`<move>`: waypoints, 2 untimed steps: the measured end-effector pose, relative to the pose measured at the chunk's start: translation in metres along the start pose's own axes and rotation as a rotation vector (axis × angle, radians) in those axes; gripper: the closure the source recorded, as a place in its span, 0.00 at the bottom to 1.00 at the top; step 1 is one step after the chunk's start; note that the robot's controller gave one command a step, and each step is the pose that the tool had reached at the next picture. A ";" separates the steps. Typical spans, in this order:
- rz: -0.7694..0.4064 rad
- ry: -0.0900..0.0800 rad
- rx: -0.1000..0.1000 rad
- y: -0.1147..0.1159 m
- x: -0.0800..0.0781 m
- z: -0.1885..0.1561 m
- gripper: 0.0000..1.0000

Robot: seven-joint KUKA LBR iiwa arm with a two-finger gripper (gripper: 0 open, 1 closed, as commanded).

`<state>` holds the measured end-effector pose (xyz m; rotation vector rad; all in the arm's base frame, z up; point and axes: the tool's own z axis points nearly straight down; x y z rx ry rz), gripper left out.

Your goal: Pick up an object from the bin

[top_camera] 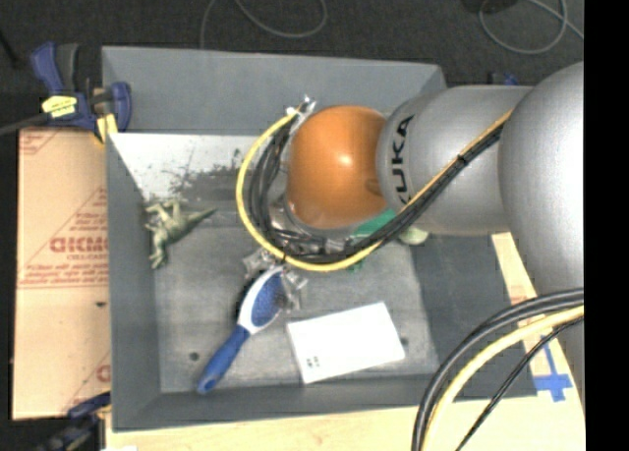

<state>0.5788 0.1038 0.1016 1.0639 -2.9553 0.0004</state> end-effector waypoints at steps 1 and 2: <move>0.002 -0.007 0.004 -0.001 -0.001 -0.013 1.00; 0.004 -0.004 0.002 -0.001 -0.001 -0.020 1.00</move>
Offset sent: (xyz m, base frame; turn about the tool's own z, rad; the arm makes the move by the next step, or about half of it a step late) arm -0.0001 0.0000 0.0654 0.0000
